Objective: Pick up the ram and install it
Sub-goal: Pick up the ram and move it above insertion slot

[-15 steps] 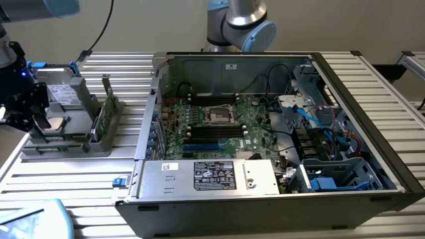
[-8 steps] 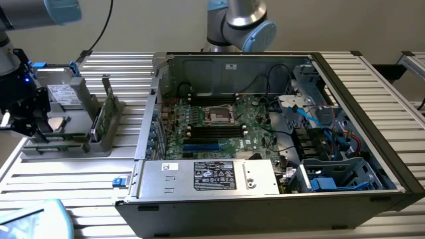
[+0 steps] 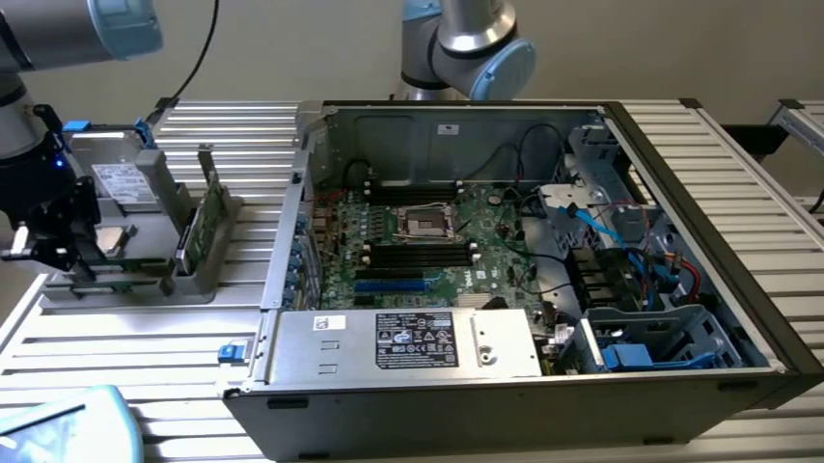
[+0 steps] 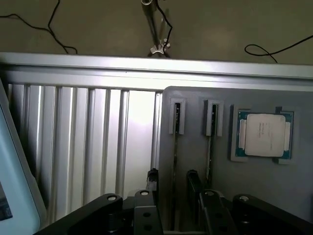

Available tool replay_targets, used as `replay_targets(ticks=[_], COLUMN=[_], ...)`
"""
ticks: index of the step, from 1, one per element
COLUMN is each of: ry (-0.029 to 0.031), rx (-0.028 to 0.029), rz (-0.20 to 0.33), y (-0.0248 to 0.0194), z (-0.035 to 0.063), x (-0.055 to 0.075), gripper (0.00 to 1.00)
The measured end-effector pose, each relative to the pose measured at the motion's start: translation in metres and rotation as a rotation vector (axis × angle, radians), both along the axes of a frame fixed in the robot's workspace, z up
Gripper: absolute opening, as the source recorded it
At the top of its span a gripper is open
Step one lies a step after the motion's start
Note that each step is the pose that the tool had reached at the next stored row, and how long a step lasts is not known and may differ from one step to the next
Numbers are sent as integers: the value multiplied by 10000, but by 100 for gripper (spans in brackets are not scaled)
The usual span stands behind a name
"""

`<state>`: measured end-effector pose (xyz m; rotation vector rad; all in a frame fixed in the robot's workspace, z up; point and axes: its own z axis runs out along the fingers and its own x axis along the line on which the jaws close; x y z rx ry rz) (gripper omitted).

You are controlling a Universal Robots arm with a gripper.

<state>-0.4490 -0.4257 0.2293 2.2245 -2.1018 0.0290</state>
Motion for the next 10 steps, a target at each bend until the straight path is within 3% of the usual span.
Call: replay_targets(ticks=[10], ry=[-1], rx=[2], rz=[284], y=[-4], z=[-112], x=[49], gripper=[36])
